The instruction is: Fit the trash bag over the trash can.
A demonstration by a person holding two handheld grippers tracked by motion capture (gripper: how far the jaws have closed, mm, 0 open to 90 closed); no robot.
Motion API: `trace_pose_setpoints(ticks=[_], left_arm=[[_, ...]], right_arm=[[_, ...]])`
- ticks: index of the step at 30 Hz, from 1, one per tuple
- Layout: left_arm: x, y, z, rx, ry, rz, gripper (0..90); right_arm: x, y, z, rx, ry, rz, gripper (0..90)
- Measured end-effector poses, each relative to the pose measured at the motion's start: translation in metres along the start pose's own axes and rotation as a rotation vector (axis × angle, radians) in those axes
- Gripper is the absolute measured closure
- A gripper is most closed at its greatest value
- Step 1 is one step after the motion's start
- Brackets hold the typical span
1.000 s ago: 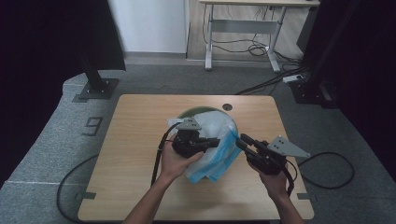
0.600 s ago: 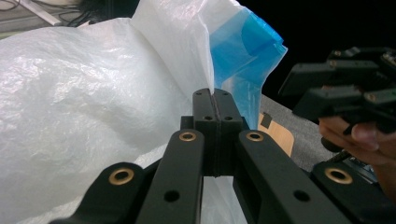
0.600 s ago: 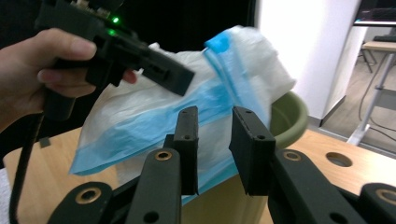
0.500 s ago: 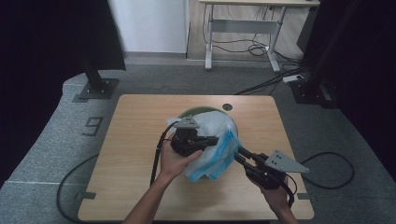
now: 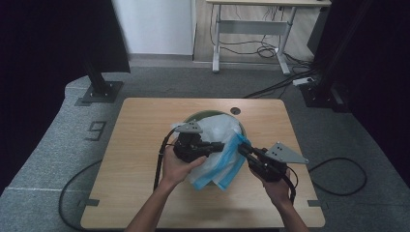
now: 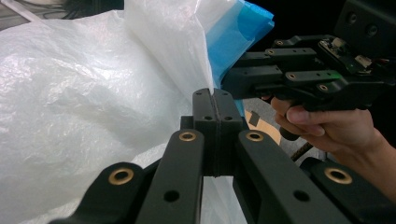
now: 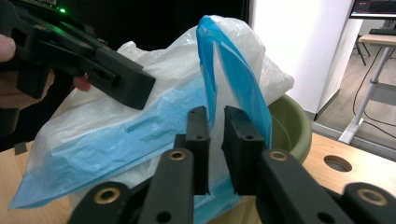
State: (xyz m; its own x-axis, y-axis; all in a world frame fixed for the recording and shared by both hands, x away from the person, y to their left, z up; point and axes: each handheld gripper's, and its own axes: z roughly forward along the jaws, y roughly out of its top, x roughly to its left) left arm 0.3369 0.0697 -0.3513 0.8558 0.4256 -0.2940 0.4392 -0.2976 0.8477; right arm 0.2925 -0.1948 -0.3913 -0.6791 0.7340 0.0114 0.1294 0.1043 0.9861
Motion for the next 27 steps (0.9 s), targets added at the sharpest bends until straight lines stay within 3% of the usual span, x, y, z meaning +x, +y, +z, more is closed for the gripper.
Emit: trace_pose_setpoints(ticks=[4,9,15,22,27], left_arm=[[0.001,0.000,-0.002,-0.004,-0.001,-0.006,90.0],[0.003,0.000,-0.004,-0.018,0.013,-0.009,90.0],[0.008,0.000,-0.009,-0.059,0.038,-0.021,90.0],[0.016,0.000,-0.014,-0.114,0.038,-0.050,90.0],[0.021,0.000,-0.022,-0.156,0.067,-0.060,90.0]], right_arm=[[-0.001,0.001,0.002,-0.008,0.005,-0.004,88.5],[0.000,0.003,0.002,-0.015,0.023,-0.019,88.9],[-0.003,0.003,0.000,-0.012,0.021,-0.013,89.0],[-0.005,-0.003,-0.005,-0.018,0.024,0.001,89.0],[-0.008,-0.007,-0.012,-0.020,0.008,0.004,89.0]])
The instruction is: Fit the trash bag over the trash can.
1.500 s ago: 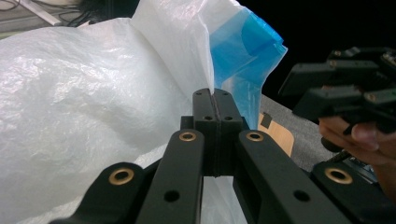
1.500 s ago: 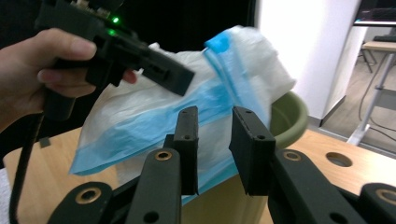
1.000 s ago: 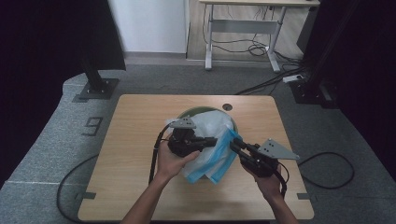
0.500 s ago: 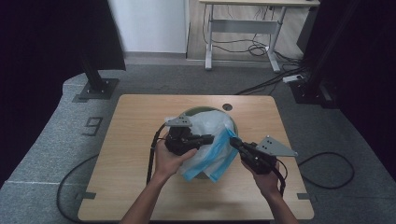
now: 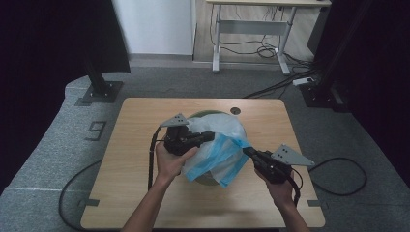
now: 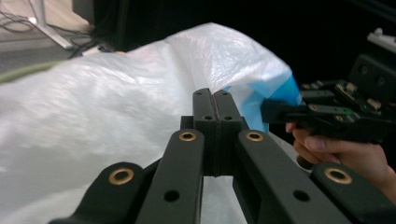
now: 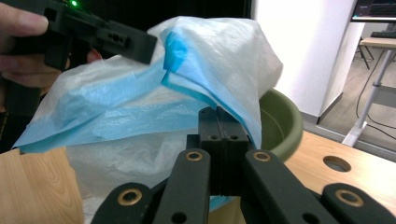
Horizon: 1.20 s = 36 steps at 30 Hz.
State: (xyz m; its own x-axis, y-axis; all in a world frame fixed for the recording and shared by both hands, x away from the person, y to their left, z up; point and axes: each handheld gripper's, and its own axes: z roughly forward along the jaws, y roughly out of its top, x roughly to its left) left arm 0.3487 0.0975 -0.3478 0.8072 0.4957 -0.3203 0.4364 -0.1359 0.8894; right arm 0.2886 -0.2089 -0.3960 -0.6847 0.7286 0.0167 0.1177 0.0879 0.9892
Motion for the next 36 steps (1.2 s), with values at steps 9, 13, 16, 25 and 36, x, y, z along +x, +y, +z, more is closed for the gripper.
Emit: trace_pose_setpoints(ticks=[9,13,16,25,36], left_arm=[[0.007,0.005,-0.020,-0.061,0.076,0.012,90.0],[0.011,0.006,-0.028,-0.085,0.075,-0.001,90.0],[0.014,0.006,-0.035,-0.106,0.081,-0.011,90.0],[0.018,0.005,-0.054,-0.128,0.082,-0.017,90.0],[0.025,-0.008,-0.079,-0.139,0.097,-0.022,90.0]], right_arm=[[-0.009,-0.003,-0.011,0.018,-0.055,-0.020,89.0],[-0.018,-0.005,-0.014,0.021,-0.073,-0.001,89.0],[-0.024,-0.005,-0.017,0.024,-0.096,0.001,88.9],[-0.028,0.003,-0.030,0.014,-0.144,-0.021,88.9],[-0.027,0.006,-0.038,0.011,-0.179,-0.049,88.9]])
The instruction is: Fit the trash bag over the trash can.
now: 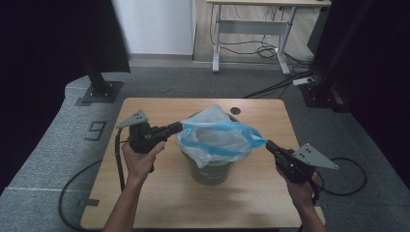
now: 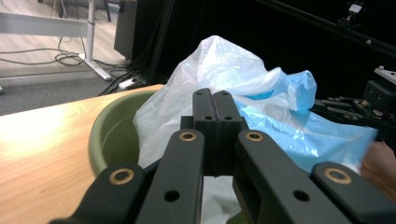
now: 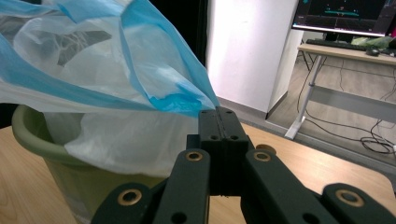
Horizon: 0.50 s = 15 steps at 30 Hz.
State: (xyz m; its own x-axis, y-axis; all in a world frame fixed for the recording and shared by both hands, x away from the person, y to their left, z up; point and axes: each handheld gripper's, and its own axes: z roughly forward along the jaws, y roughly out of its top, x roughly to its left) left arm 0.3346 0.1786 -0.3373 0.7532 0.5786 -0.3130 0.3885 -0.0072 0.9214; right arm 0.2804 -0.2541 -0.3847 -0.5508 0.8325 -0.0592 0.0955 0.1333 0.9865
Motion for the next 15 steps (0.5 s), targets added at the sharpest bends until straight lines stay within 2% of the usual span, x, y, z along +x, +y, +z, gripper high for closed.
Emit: trace_pose_setpoints(ticks=[5,7,9,11,13,15], left_arm=[[0.005,-0.010,-0.006,0.003,-0.017,-0.018,90.0],[0.003,-0.014,-0.006,0.010,-0.016,-0.012,90.0],[0.000,-0.016,-0.004,0.015,-0.017,-0.006,90.0],[-0.003,-0.017,-0.002,0.020,-0.017,0.003,90.0],[-0.005,-0.017,0.000,0.026,-0.023,0.009,90.0],[-0.007,-0.017,0.003,0.030,-0.023,0.013,90.0]], right_arm=[[0.000,-0.013,-0.004,0.013,0.021,0.039,88.9],[0.002,-0.017,-0.005,0.006,0.057,0.066,88.9],[0.008,-0.017,-0.009,-0.002,0.098,0.073,88.7],[0.016,-0.013,-0.012,-0.018,0.117,0.064,82.1],[0.021,-0.008,-0.015,-0.031,0.109,0.041,75.7],[0.026,0.001,-0.020,-0.052,0.110,0.029,72.9]])
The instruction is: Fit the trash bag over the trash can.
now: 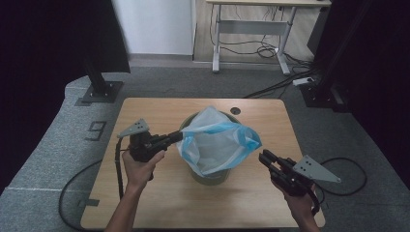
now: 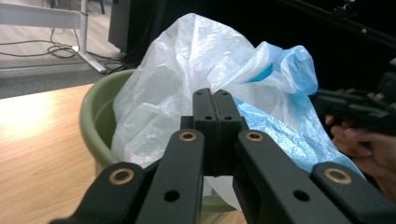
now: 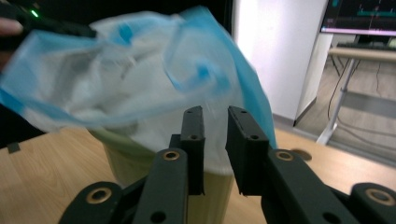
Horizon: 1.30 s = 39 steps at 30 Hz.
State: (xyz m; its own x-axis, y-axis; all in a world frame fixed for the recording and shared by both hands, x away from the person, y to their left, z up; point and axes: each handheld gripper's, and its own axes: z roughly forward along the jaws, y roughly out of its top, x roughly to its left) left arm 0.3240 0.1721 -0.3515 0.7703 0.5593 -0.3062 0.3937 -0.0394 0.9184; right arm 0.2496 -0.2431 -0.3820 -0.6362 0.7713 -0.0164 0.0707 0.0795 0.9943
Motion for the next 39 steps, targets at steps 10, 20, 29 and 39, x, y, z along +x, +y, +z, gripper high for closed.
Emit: trace_pose_setpoints(ticks=[10,20,29,39], left_arm=[[-0.008,-0.002,0.016,0.023,-0.018,0.009,90.0],[-0.004,-0.003,0.008,0.012,-0.008,0.012,90.0],[0.003,-0.010,-0.012,-0.003,0.033,0.011,90.0],[0.010,-0.028,-0.022,0.027,0.059,0.019,90.0]], right_arm=[[0.011,0.020,0.025,0.037,0.029,-0.005,49.3],[0.006,0.011,0.065,0.102,-0.022,-0.070,76.1],[0.008,0.007,0.041,0.069,-0.002,-0.061,88.7],[0.006,-0.040,0.025,0.078,0.018,0.029,88.7]])
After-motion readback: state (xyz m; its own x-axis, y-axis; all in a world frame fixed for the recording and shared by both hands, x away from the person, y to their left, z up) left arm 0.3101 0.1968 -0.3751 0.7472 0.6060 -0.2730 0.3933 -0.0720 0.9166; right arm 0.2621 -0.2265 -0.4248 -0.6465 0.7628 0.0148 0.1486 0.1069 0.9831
